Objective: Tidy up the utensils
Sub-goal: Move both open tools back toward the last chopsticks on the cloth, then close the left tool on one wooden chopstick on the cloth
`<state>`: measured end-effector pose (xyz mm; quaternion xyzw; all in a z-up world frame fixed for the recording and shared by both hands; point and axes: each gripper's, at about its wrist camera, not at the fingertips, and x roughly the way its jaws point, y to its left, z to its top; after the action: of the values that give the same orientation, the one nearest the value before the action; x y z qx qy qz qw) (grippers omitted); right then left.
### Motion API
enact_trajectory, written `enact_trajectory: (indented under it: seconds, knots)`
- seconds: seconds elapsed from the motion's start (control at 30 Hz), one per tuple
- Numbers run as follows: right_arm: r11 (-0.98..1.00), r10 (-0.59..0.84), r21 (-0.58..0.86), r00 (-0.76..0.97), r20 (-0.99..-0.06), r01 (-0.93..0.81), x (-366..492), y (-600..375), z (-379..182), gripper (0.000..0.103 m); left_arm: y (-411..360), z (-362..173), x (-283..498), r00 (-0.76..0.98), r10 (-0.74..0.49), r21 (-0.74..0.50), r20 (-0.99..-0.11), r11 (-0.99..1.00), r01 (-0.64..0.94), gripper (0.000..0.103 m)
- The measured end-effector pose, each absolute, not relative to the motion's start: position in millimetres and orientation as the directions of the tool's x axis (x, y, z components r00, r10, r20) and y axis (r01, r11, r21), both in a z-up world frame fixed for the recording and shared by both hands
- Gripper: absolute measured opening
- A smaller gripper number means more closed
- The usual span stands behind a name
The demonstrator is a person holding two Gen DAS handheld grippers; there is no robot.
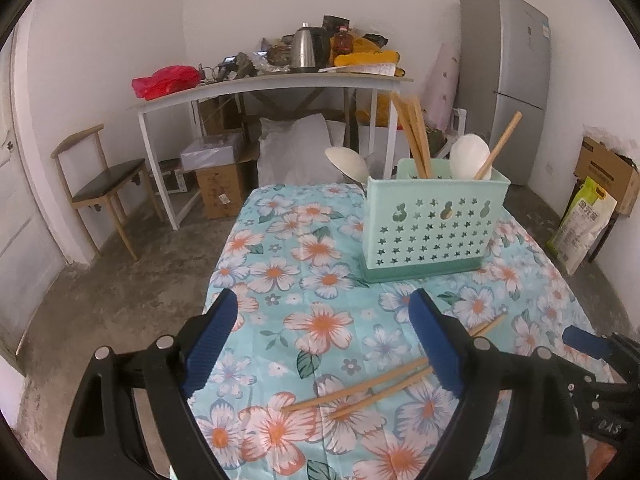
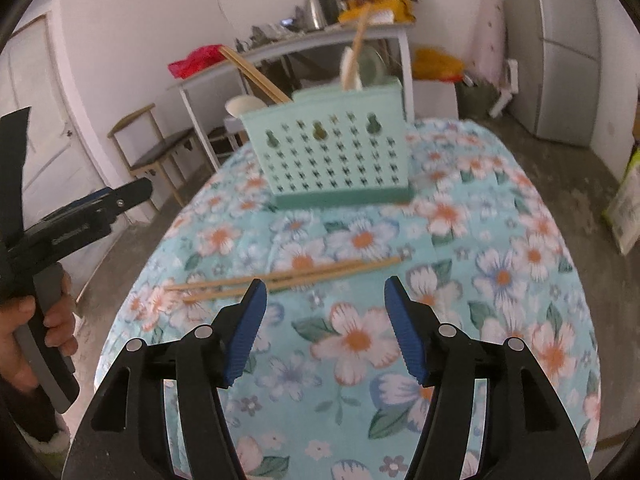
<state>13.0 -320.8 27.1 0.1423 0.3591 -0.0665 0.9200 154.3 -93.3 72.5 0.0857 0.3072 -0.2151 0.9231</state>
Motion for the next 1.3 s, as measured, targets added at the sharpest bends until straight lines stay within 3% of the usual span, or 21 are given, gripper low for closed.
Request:
enact_trajectory:
  seconds: [0.23,0.37,0.53,0.8,0.97,1.3]
  knots:
    - [0.895,-0.009,0.305,0.696,-0.718,0.327,7,-353,13,0.059,-98,48,141,0.658,-0.476,0.012,-0.584,0.805,0.593,0.085]
    - [0.861,-0.006,0.342,0.679,-0.734,0.377,2,-369,4,0.059,-113,24,126,0.605,-0.531,0.085,-0.594,0.706,0.703,0.085]
    - [0.836,0.004,0.371,0.672,-0.741,0.405,0,-382,-5,0.059,-146,0,107,0.571,-0.534,0.229,-0.624,0.573,0.787,0.066]
    - [0.821,0.018,0.399,0.680,-0.733,0.408,1,-392,-8,0.059,-191,-38,101,0.587,-0.442,0.439,-0.678,0.398,0.806,0.022]
    - [0.815,0.021,0.407,0.681,-0.732,0.413,0,-395,-12,0.059,-198,-50,101,0.605,-0.415,0.504,-0.680,0.335,0.796,0.013]
    - [0.804,0.030,0.426,0.688,-0.725,0.415,-3,-397,-12,0.057,-188,-48,83,0.583,-0.405,0.547,-0.705,0.214,0.809,0.008]
